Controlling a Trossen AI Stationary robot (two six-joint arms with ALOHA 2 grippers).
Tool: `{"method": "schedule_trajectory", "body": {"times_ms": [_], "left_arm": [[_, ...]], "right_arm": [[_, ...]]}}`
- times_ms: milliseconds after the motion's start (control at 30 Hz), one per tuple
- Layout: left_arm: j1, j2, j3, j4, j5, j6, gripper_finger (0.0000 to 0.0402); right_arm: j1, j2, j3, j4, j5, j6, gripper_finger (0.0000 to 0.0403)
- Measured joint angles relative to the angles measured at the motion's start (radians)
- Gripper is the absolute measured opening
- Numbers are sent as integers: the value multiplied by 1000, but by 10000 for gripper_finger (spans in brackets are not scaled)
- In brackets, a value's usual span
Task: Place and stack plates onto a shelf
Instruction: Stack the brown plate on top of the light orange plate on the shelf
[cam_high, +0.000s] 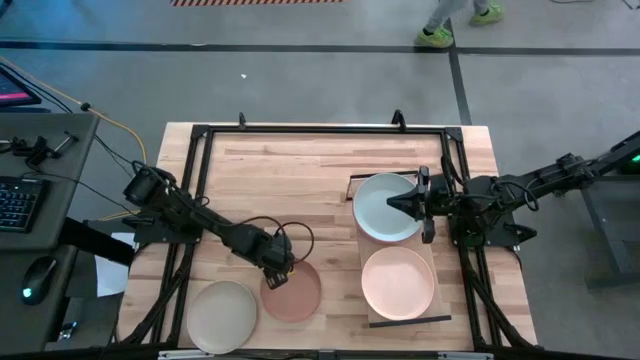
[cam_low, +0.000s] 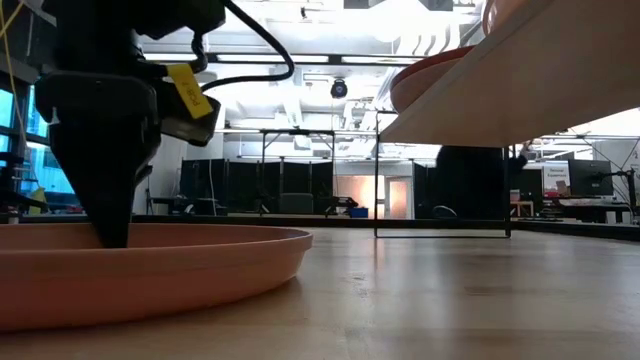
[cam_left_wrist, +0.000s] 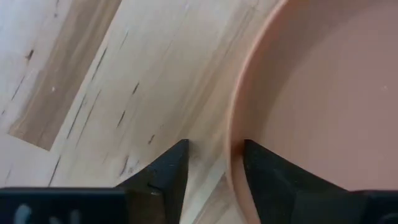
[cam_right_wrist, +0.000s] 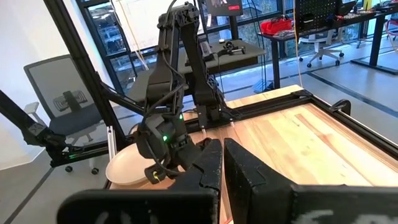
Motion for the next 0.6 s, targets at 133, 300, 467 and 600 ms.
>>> {"method": "schedule_trajectory", "body": {"times_ms": [133,300,467,600], "left_arm": [[0,0,0,2,5,-4,67],[6,-23,-1,-7,24,3,12],[38,-143,-2,-122,-38,17,4],[80,-299,-2,-213,-113,5,3]], "right_arm": [[0,0,0,-11,0,0,0],[0,0,0,-15,0,0,0],[0,0,0,-15,0,1,0],[0,1,0,-14,0,31,0]]}}
